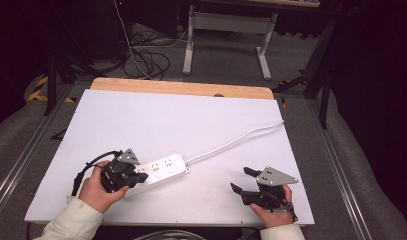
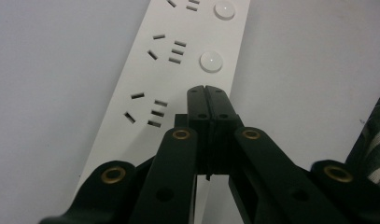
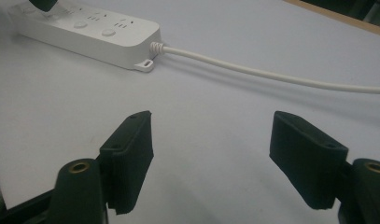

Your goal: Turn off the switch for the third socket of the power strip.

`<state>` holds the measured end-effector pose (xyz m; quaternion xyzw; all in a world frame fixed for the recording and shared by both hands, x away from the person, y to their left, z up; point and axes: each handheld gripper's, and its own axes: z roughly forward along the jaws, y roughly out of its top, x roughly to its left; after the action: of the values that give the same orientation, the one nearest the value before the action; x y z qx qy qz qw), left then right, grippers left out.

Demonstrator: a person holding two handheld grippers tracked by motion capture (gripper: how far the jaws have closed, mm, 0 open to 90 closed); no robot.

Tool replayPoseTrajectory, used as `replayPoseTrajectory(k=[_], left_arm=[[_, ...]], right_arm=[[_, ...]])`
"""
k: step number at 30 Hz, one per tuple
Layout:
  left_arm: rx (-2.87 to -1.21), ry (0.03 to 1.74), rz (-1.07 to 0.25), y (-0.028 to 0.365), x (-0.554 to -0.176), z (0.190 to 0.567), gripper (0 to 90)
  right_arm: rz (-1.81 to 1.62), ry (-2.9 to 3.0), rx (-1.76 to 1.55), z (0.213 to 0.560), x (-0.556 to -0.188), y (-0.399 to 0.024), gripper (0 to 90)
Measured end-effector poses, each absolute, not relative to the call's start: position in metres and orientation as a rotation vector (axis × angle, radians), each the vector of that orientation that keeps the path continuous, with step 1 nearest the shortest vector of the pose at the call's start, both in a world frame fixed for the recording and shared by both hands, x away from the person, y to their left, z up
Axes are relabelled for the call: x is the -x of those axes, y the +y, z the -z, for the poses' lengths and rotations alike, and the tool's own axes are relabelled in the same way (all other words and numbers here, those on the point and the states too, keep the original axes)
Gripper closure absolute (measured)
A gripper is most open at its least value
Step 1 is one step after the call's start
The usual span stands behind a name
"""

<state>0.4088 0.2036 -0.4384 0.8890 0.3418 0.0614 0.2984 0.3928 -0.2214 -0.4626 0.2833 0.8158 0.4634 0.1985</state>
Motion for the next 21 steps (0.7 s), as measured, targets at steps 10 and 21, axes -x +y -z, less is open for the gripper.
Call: replayPoseTrajectory(k=[10,21], left_arm=[[-2.388,0.911,-0.21,0.2006,-0.4078,0.4408,89.5],[-2.405,0.901,-0.236,0.1988,-0.4076,0.443,89.5]], right_arm=[[-1.295,2.283,-0.792,0.4625,-0.3927,-0.2213,30.3],[-1.293,2.284,-0.789,0.4626,-0.3926,-0.2213,30.3]])
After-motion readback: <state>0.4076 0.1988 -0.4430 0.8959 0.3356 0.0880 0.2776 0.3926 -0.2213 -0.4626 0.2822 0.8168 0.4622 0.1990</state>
